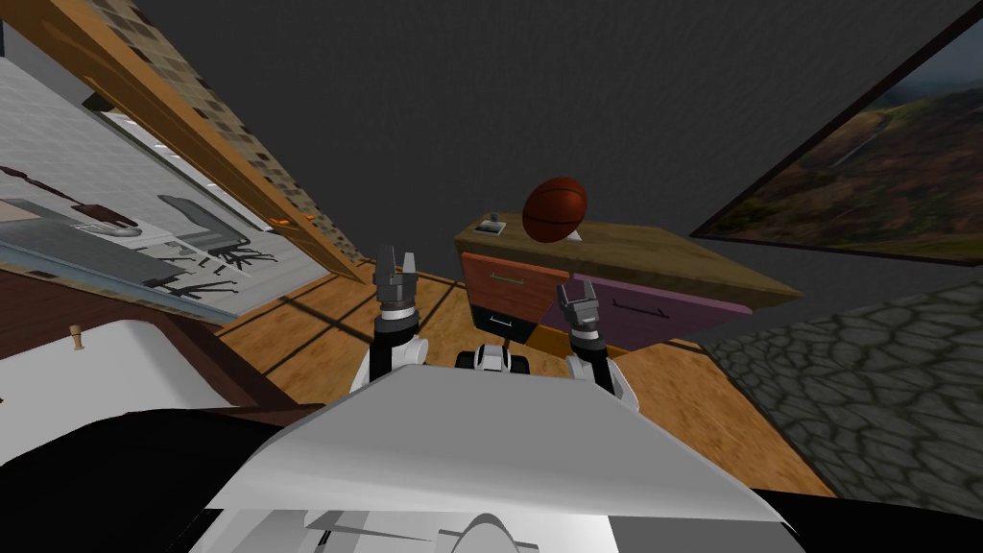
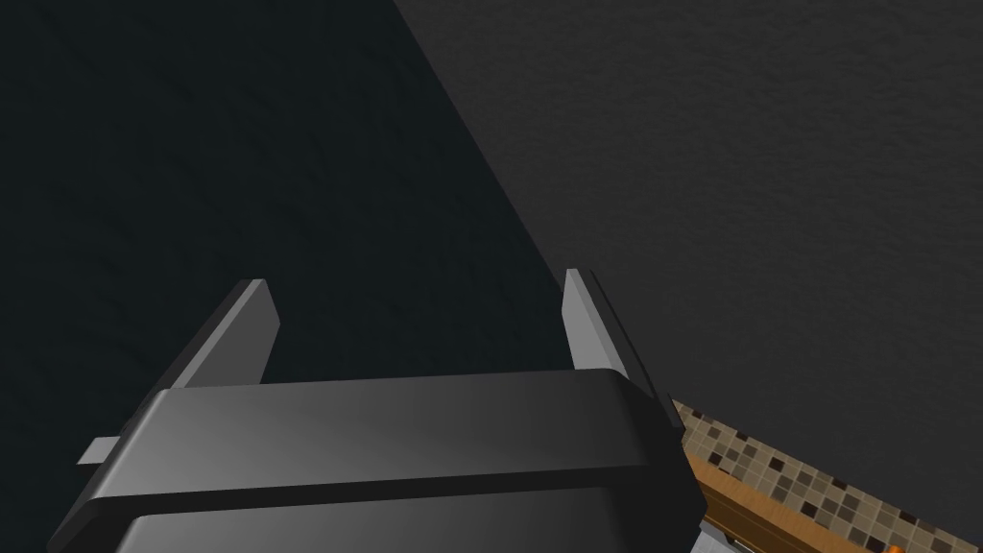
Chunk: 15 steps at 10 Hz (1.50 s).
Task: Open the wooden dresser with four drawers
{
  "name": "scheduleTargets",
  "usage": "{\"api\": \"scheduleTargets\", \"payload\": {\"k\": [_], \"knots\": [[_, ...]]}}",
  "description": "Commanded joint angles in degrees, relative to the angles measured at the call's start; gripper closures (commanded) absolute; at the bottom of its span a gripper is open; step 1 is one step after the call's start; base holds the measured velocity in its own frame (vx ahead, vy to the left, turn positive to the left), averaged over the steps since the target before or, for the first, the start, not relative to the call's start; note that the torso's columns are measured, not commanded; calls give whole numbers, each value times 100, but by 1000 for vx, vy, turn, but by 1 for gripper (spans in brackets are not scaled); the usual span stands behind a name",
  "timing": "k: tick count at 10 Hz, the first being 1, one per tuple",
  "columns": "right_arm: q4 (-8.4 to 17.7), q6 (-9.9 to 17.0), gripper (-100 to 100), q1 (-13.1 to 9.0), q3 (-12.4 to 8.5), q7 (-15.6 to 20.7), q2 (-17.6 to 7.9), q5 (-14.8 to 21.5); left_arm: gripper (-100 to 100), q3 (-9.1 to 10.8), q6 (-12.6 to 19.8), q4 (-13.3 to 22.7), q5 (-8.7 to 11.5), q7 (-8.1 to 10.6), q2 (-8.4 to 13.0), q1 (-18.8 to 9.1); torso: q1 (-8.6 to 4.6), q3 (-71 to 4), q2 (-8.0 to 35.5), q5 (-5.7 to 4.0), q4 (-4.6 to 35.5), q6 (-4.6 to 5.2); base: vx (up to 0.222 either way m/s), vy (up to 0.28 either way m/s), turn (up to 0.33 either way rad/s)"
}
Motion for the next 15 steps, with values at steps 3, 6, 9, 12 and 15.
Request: {"api": "scheduleTargets", "payload": {"k": [3, 6, 9, 12, 15], "knots": [[246, -158, -100, -45, 4, 735, -18, -22, 0, 0, 0, 0, 0, 0, 0, 0, 15, -1, -1, 5, 0, 0, 42, 74, -35], [428, -257, -100, -89, 2, 1177, -24, -34, 0, 0, 0, 0, 0, 0, 0, 0, -1, 2, 4, 0, 1, 0, 32, 52, -32], [616, -354, -100, -134, -2, 1619, -24, -43, 0, 0, 0, 0, 0, 0, 0, 0, 9, -2, -3, 3, -1, 0, 36, 59, -31], [807, -448, -100, -179, -9, 2045, -19, -50, 0, 0, 0, 0, 0, 0, 0, 0, 5, 1, 2, 2, 0, 0, 28, 56, -33], [1002, -540, -100, -225, -18, 2474, -8, -55, 0, 0, 0, 0, 0, 0, 0, 0, 6, 0, 0, 2, 0, 0, 26, 49, -29]]}}
